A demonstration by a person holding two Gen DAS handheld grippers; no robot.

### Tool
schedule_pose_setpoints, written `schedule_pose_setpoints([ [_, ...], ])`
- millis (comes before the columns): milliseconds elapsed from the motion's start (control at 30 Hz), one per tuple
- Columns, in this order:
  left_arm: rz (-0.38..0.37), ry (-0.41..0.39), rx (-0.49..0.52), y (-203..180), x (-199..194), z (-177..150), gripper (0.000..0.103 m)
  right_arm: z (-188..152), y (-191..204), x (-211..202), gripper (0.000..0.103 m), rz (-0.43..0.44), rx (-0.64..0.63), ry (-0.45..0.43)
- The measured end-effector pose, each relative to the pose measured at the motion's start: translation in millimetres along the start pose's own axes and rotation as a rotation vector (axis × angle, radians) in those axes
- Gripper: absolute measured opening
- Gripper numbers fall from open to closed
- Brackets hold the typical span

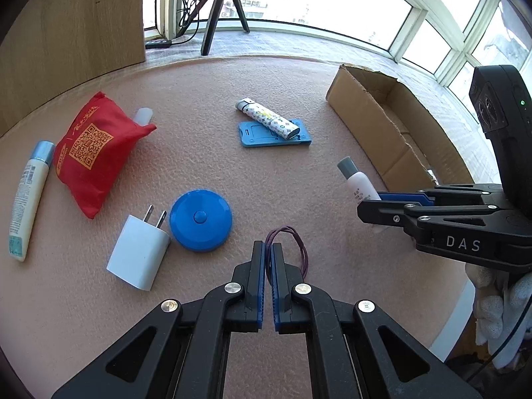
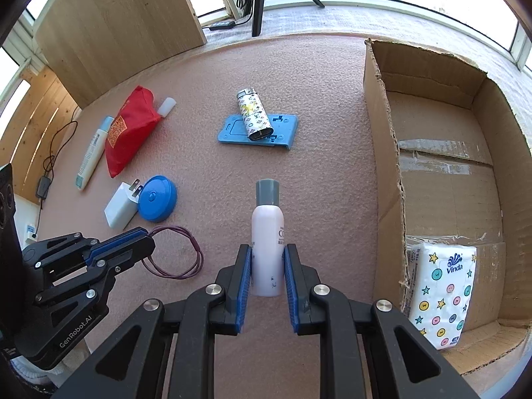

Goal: Organize objects
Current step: 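Carry the cord and spray bottle into the box with both grippers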

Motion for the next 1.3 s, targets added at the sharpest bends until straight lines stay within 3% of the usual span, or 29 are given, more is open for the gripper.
schedule_pose_setpoints([
  [233, -0.036, -0.081, 0.006, -20, -34, 25, 0.003, 6, -12, -35, 0.018, 0.018, 0.023, -0.066],
  [533, -0.118, -0.142, 0.072, -85, -47, 65, 0.003, 1, -63, -81, 0.018, -0.027, 0.104, -0.151],
  [800, -0.195, -0.131, 0.113, -150, -20, 88, 0.003, -16, -125, -101, 0.018, -0.104, 0.193, -0.171],
  [1033, -0.175, -0.091, 0.154, -191, 25, 96, 0.003, -32, -160, -96, 0.018, -0.134, 0.243, -0.145],
  [1300, -0.143, -0.060, 0.179, -209, 55, 94, 0.003, -41, -175, -89, 0.018, -0.138, 0.261, -0.124],
])
Point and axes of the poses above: each gripper's, at about its wrist camera, not at the fingertips, and x roughly the way its jaws point, y to its left, z to its top, the point moved 9 cm from there along x, roughly the way its jaws point, and after that the axes turned 7 degrees about -x, right-handed, at the moved point
